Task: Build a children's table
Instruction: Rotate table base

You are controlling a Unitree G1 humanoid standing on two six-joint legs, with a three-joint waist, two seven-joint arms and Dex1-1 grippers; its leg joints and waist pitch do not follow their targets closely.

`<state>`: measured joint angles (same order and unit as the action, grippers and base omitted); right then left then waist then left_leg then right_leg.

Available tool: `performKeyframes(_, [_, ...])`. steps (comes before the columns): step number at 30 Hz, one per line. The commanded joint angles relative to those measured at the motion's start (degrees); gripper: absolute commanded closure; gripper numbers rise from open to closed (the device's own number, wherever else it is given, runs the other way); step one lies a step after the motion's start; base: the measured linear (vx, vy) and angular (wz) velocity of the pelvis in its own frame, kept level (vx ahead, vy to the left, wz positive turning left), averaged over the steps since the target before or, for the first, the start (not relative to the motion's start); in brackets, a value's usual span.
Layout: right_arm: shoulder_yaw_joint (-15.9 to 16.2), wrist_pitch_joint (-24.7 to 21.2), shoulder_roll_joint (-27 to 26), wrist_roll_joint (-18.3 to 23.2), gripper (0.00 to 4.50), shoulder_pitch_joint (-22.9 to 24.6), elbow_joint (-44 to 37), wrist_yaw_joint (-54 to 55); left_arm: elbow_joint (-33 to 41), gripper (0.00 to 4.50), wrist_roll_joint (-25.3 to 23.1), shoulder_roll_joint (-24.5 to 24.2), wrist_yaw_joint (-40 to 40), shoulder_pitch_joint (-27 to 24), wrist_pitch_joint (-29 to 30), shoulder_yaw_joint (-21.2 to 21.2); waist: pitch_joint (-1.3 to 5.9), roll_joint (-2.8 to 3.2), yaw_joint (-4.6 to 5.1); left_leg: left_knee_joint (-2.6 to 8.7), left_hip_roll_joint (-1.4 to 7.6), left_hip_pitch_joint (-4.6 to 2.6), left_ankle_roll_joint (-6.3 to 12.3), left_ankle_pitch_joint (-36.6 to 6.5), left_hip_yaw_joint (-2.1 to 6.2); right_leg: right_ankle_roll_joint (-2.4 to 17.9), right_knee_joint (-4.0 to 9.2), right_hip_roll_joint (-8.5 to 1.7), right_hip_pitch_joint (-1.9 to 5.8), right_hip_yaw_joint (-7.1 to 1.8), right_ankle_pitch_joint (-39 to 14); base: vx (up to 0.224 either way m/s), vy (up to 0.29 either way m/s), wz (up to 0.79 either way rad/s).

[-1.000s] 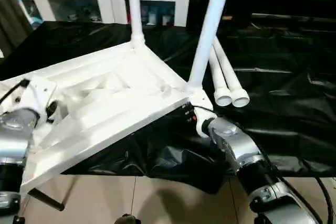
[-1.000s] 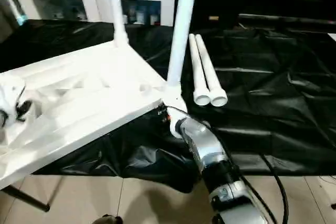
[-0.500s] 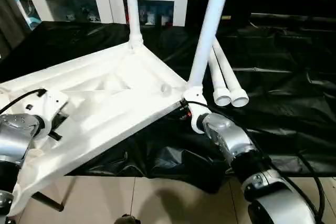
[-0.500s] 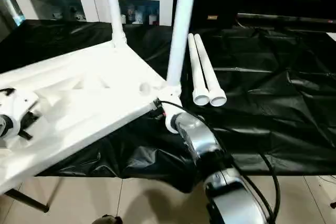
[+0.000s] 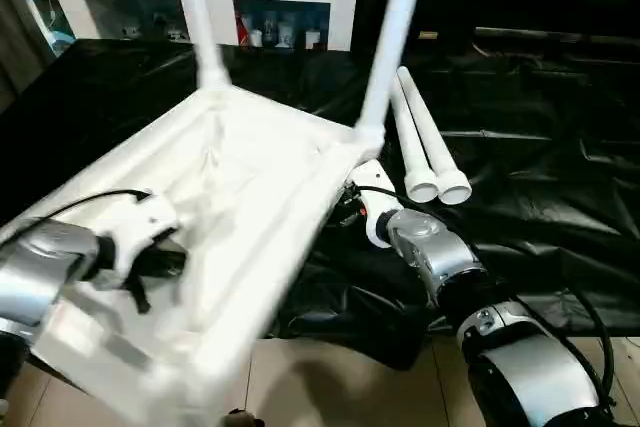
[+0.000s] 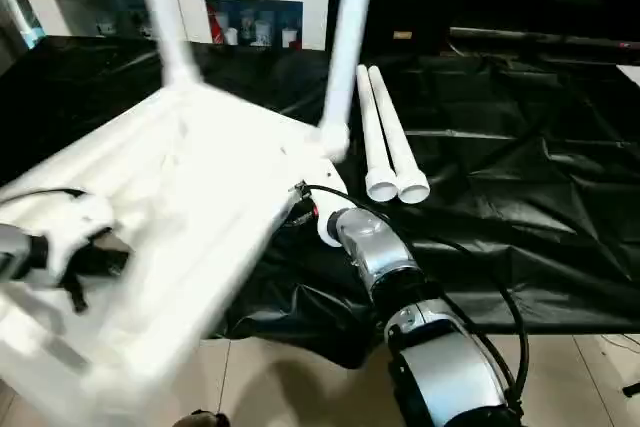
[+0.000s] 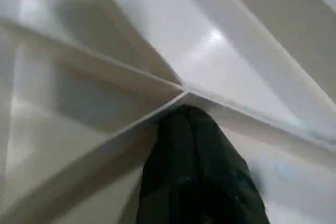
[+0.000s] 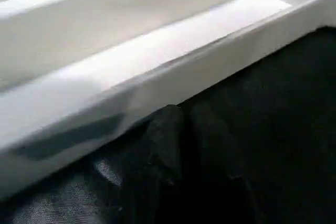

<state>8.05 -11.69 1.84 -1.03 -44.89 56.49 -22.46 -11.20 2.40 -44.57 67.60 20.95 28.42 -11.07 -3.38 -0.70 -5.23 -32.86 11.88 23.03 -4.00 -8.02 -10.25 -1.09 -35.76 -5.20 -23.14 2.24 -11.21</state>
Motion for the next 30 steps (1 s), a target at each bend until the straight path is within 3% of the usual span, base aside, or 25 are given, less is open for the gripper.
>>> performKeyframes(1, [-0.14, 1.56, -0.67, -0.33, 4.38, -0.90, 0.33, -1.27, 1.33, 4.50, 1.32, 1.88, 2.38, 2.55, -1.42, -2.02, 4.02, 1.01, 0.09, 4.06, 0.72, -2.16, -3.94, -16.36, -0.11, 12.23, 3.49, -2.12, 1.76, -1.71, -7.48, 0.000, 0.000, 0.00])
performKeyframes(5, [-0.06, 2.33, -0.39, -0.29, 4.45, -0.84, 0.14, -1.91, -3.82, 4.50, 1.16, 6.74, 2.73, 7.44, -5.34, -4.02, 4.22, 1.26, 0.03, 3.88, 0.60, -2.04, -4.23, -15.58, -0.06, 12.41, 3.25, -2.02, 1.99, -1.65, -5.97, 0.000, 0.000, 0.00])
performKeyframes(8, [-0.02, 2.86, -0.20, -0.38, 4.45, -0.97, 0.23, -2.00, -7.82, 4.50, -0.34, 8.77, 1.05, 9.60, -8.44, -4.55, 4.34, 1.05, 0.06, 3.82, 0.56, -1.95, -4.36, -16.01, -0.03, 12.28, 3.29, -2.09, 2.19, -1.62, -5.94, 0.000, 0.000, 0.00])
performKeyframes(12, [-0.53, 4.42, 1.22, -0.46, 4.45, -1.11, -1.96, -1.93, -23.76, 4.50, -6.49, 14.57, -12.22, 17.71, -16.30, -4.61, 4.38, 0.94, 0.15, 3.61, 0.44, -1.93, -3.77, -15.38, -0.09, 12.02, 3.43, -1.97, 2.27, -1.65, -4.91, 0.000, 0.000, 0.00])
performKeyframes(17, [-1.06, 4.36, 2.05, -0.35, 4.45, -0.99, -4.35, -2.28, -31.84, 4.50, -8.79, 16.34, -20.14, 21.63, -19.67, -4.39, 4.57, 0.93, 0.16, 3.63, 0.50, -1.68, -3.60, -15.53, 0.35, 10.92, 3.48, -2.08, 2.59, -1.45, -6.41, 0.000, 0.000, 0.00])
performKeyframes(19, [-1.17, 4.43, 3.08, -0.65, 4.45, -0.91, -6.99, -2.02, -37.58, 4.50, -10.94, 17.00, -29.11, 24.36, -22.39, -4.19, 4.64, 1.03, 0.03, 3.41, 0.58, -2.05, -3.42, -15.40, 0.29, 11.51, 3.41, -2.00, 2.36, -1.48, -4.91, 0.000, 0.000, 0.00])
performKeyframes(24, [-1.70, 4.71, 4.89, -0.02, 4.45, -0.53, -11.34, -3.29, -45.34, 4.50, -10.80, 19.29, -42.35, 28.17, -28.79, -0.04, 4.81, 1.03, -0.23, 3.14, 0.36, -1.80, -2.75, -13.44, 0.36, 11.47, 3.08, -1.79, 2.67, -1.33, -0.27, 0.000, 0.000, 0.00])
performKeyframes(28, [-1.97, 4.31, 6.26, 1.06, 4.45, 0.97, -16.06, -6.67, -44.84, 4.50, -7.94, 20.43, -39.48, 27.75, -31.28, 2.29, 4.83, 0.83, -0.74, 2.95, 0.48, -1.86, -1.69, -13.27, 0.23, 13.16, 3.00, -2.00, 2.75, -1.30, 0.28, 0.000, 0.000, 0.00])
performKeyframes(30, [-2.29, 2.31, 8.19, 3.39, 4.45, 2.87, -21.49, -11.33, -39.95, 4.50, -4.51, 20.31, -32.95, 25.18, -30.18, 3.48, 4.79, 0.72, -0.96, 2.99, 0.60, -1.92, -1.32, -13.57, 0.23, 13.49, 3.06, -2.16, 2.77, -1.29, -0.50, 0.000, 0.000, 0.00])
